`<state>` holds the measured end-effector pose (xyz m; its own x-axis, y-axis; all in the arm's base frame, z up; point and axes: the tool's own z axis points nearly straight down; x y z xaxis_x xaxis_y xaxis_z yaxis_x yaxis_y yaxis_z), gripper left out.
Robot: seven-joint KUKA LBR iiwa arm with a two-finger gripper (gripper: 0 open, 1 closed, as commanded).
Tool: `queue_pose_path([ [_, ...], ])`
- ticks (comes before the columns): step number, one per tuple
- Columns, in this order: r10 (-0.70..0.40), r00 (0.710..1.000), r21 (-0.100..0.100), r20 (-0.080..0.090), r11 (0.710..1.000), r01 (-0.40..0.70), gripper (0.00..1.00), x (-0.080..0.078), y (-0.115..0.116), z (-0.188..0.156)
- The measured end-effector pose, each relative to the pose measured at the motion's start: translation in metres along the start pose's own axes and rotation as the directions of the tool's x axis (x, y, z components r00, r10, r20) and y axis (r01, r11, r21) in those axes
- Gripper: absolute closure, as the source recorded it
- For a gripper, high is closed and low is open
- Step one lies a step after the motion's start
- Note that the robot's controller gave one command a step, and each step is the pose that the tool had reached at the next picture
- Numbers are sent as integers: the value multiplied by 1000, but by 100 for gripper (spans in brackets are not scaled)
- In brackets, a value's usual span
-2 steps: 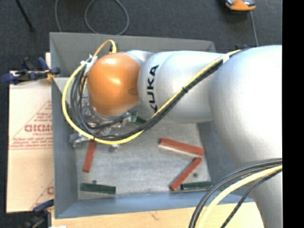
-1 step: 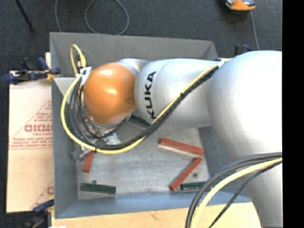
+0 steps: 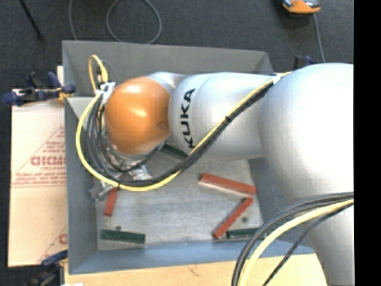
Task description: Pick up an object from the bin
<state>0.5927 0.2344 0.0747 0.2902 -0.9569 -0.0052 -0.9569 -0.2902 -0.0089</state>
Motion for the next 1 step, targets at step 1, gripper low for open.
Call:
queue_pose_path([
  [1,2,1000,-3,-1,1000,-2,100,0,0,0],
])
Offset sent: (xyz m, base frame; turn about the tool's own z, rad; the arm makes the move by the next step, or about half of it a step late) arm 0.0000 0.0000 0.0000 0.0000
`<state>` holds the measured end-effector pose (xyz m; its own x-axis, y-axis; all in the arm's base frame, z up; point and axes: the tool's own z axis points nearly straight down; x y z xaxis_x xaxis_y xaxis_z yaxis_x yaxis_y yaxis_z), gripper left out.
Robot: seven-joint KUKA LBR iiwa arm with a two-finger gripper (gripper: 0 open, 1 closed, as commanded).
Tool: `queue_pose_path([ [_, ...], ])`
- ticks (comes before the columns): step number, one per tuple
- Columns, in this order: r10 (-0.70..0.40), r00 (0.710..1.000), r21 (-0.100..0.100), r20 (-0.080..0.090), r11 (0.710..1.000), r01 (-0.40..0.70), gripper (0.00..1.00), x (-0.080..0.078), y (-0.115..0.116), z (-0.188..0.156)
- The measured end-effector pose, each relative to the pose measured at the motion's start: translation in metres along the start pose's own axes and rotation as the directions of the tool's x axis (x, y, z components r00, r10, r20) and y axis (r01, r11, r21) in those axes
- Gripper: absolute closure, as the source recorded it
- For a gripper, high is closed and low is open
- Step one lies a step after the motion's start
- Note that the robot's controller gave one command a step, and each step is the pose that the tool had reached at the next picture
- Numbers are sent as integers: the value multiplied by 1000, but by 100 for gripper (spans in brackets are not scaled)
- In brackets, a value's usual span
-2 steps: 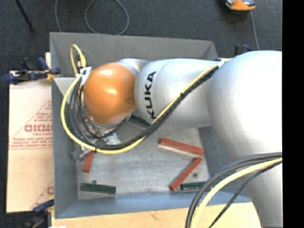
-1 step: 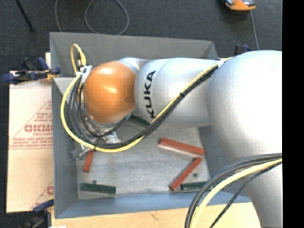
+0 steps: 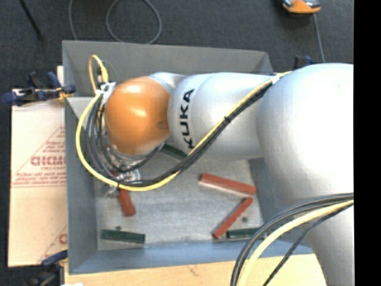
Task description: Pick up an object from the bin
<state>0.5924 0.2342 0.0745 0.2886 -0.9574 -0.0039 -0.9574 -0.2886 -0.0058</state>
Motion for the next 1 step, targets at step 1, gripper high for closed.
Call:
queue_pose_path([
  [1,9,1000,0,-2,1000,-9,100,0,-2,-32],
])
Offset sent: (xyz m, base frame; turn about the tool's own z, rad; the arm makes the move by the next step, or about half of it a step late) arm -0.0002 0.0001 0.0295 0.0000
